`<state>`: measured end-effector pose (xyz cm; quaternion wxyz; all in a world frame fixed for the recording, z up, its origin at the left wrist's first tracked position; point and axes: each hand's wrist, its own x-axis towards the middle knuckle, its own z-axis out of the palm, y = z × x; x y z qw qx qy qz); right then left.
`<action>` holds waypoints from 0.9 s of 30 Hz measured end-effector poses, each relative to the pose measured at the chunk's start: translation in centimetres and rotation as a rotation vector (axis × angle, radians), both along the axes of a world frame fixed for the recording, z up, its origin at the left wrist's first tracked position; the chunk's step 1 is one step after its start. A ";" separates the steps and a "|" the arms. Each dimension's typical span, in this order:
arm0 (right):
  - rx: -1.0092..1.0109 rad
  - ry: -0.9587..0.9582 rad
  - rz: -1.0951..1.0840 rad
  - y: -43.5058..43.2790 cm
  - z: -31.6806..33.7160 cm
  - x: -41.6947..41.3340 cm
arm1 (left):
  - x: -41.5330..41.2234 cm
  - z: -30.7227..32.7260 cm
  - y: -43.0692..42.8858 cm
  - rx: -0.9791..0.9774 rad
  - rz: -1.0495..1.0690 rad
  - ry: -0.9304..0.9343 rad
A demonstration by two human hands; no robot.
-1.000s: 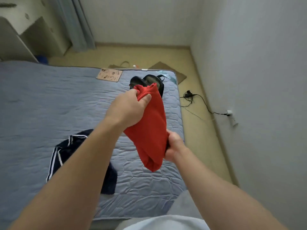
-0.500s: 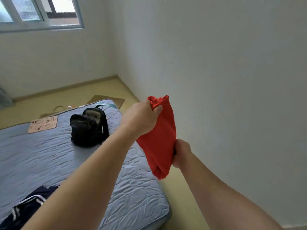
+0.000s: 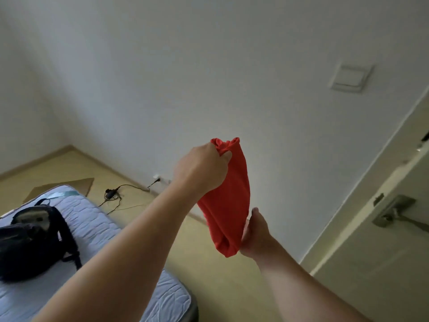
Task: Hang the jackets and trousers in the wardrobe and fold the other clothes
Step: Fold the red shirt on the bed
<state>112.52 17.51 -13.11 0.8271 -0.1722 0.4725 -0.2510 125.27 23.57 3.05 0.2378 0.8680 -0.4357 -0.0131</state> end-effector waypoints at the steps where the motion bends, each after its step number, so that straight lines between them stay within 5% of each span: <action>1: 0.020 -0.026 -0.019 0.2 0.1 -1.0 | -1.0 0.5 -0.8 -0.012 -0.051 0.001; 7: 0.011 -0.122 -0.347 2.4 1.7 -7.6 | -7.2 2.0 -3.7 -0.035 -0.395 -0.046; 27: -0.180 0.383 -1.465 18.3 9.1 -39.2 | -42.2 5.6 -2.5 -0.181 -1.448 0.189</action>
